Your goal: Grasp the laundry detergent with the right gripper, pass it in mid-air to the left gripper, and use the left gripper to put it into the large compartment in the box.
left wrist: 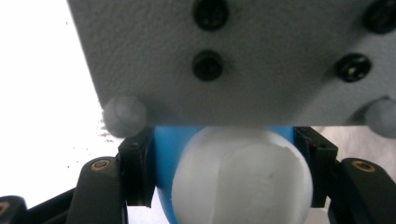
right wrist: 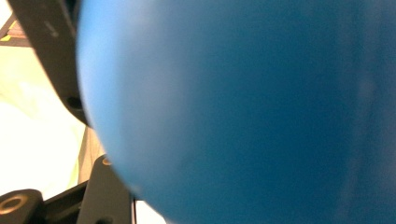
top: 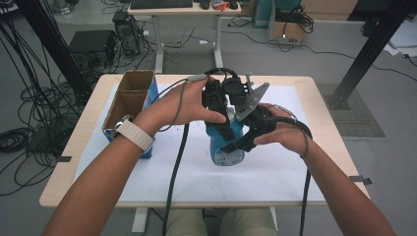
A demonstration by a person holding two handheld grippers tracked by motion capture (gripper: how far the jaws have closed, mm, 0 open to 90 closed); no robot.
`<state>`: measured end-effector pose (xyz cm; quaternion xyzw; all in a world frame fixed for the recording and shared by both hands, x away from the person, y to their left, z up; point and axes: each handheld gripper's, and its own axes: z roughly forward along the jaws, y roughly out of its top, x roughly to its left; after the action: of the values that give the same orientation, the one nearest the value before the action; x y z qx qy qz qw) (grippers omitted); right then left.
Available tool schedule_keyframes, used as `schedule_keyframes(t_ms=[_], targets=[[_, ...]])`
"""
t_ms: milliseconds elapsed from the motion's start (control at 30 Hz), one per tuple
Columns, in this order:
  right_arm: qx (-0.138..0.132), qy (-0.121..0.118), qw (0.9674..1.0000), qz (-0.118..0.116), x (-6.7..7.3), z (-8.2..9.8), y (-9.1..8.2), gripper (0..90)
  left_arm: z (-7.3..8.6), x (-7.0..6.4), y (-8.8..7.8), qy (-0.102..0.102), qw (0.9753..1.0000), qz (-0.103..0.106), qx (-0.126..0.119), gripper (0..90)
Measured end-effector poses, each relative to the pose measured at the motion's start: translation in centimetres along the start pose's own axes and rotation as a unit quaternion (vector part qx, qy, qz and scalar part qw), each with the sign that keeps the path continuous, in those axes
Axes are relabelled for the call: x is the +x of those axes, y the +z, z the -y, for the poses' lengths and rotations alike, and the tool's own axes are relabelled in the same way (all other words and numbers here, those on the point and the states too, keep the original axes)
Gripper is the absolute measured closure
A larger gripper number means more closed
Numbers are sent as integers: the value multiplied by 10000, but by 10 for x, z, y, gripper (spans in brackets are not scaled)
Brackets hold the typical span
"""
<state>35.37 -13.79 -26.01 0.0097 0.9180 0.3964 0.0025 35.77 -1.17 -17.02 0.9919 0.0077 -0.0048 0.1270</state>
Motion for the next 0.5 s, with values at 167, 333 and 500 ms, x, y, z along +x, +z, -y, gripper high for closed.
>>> schedule_keyframes(t_ms=[167, 333, 500], targets=[[-69, 30, 10000, -59, 0, 1, 0, 429, -2, 0, 0, -16, 10000, 14, 58, 376], [-207, -86, 9997, -33, -1, 3, 0, 427, -5, 0, -1, -10, 10000, -10, 77, 377], [-255, 48, 9995, -194, -1, 8, 1, 193, -5, 1, -2, -86, 9997, -34, 211, 377]])
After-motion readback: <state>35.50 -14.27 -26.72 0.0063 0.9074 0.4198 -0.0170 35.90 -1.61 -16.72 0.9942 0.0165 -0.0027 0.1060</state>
